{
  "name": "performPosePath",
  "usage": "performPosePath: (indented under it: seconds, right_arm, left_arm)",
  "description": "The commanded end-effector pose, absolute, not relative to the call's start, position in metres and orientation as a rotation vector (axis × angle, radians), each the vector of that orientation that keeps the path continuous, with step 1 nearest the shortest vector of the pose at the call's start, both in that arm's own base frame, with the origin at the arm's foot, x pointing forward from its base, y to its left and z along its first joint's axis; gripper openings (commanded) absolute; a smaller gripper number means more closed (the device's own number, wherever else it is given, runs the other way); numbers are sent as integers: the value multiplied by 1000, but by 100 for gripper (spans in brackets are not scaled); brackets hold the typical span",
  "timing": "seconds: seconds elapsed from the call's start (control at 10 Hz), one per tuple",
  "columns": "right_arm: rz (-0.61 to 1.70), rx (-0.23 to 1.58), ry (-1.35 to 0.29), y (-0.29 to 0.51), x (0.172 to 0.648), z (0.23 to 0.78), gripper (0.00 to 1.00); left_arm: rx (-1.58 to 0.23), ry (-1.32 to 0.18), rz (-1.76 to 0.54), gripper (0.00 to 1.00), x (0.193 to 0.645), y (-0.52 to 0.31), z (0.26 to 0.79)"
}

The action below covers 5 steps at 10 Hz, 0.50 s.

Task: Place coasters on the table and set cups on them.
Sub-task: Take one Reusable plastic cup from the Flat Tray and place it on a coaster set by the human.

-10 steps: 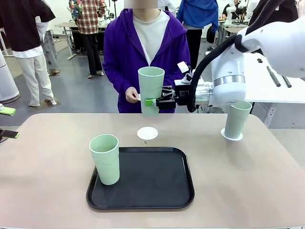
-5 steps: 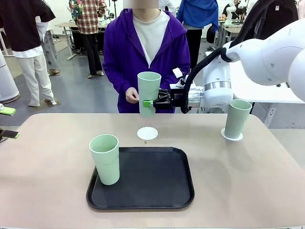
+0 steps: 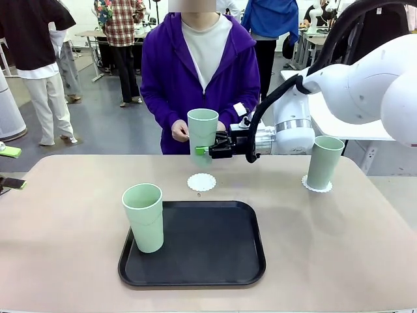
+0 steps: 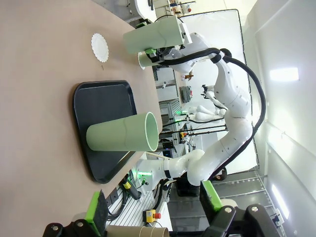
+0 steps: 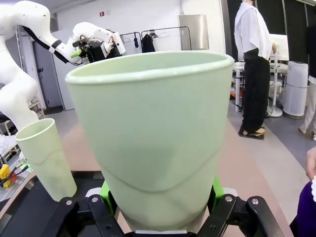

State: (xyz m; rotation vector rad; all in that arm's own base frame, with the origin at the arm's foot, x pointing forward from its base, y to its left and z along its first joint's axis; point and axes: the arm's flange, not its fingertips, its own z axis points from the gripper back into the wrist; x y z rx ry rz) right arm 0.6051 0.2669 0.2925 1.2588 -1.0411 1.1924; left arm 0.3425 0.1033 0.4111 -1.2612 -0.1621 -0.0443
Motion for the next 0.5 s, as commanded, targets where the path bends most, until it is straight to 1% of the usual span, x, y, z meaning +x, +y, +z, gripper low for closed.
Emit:
performPosePath:
  seconds: [0.0,0.4]
  right_arm:
    - [1219,1229,-1028,269,616,285,83]
    - [1231,1189,-1022,269,616,263,83]
  left_arm:
    - [-1278,-180,-54,100,343,103,413]
    - [-1278,-180,-54,100,343,103,413]
